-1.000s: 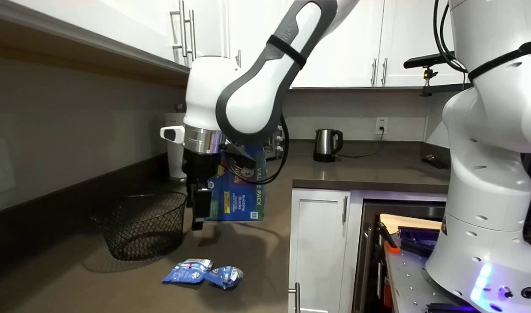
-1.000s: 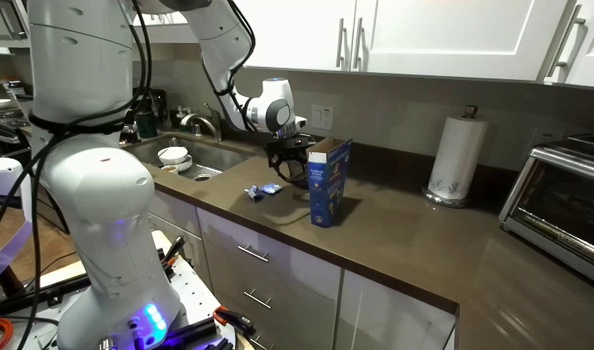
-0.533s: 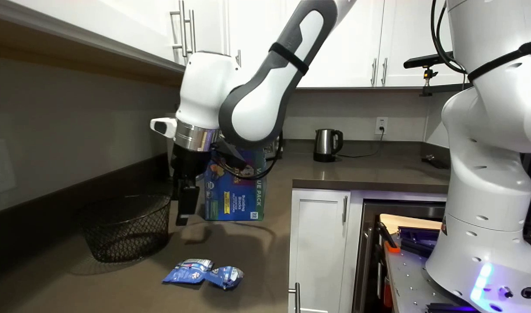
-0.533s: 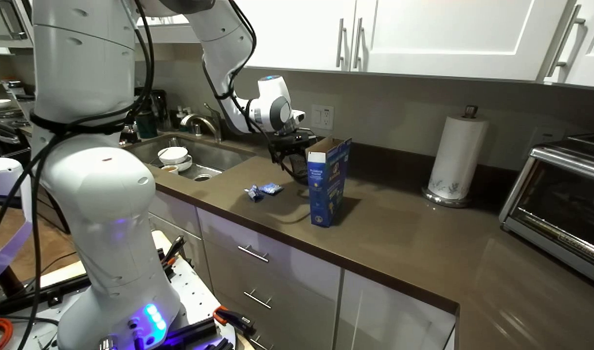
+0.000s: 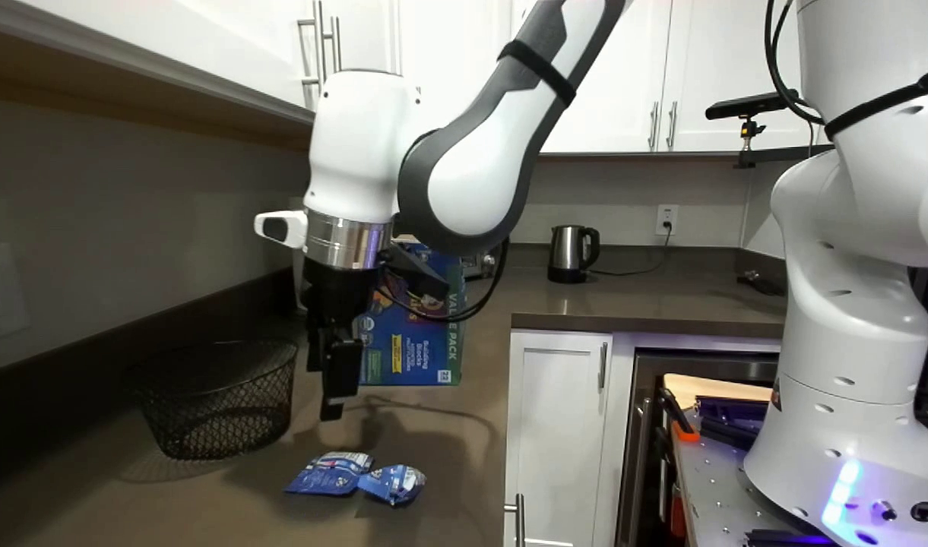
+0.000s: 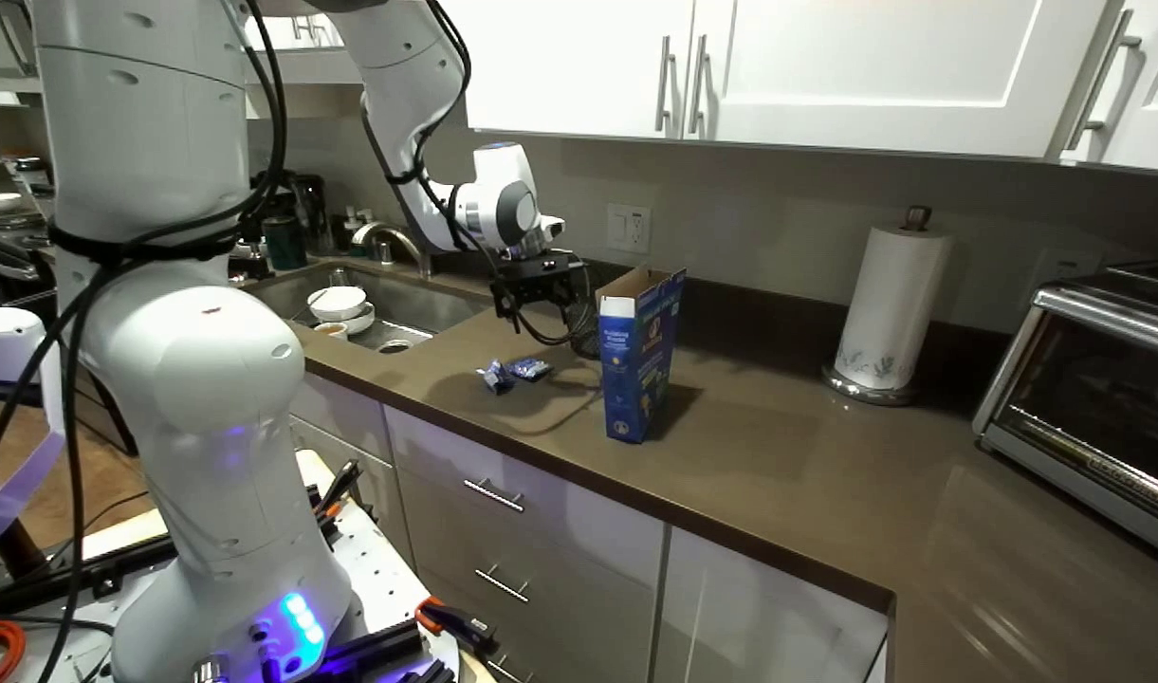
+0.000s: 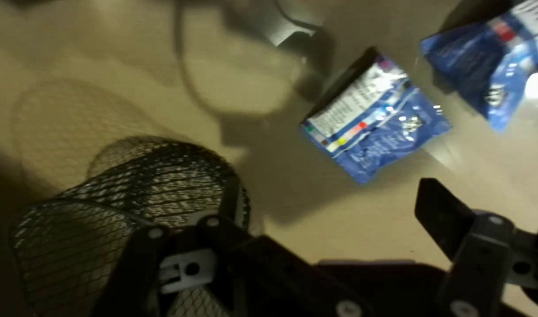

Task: Move the black basket backwards

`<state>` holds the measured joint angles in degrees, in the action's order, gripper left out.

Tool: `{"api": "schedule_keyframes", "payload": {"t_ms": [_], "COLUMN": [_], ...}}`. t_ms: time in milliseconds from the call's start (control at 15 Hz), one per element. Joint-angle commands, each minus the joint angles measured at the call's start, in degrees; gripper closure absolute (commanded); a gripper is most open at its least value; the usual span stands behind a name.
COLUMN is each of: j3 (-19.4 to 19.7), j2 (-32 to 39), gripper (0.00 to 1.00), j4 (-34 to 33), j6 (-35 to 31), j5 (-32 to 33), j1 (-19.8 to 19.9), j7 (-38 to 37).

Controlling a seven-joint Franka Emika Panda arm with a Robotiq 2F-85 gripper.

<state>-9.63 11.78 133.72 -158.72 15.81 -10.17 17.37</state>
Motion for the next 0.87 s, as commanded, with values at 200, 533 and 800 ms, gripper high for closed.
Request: {"api": "schedule_keyframes", "payload": {"t_ms": [200, 533, 800], "j3": [-6.38, -4.12, -2.21], "j2": [-14.58, -22.26, -25.27], "gripper": [0.00, 0.00, 0.00], "j4": [6.87, 6.49, 6.08], "j6": [18.01, 33.13, 40.16], "j5": [-19.08, -23.36, -24.47], "j1": [-0.16, -3.27, -5.08], "j7": [10.16, 12.86, 14.24]}}
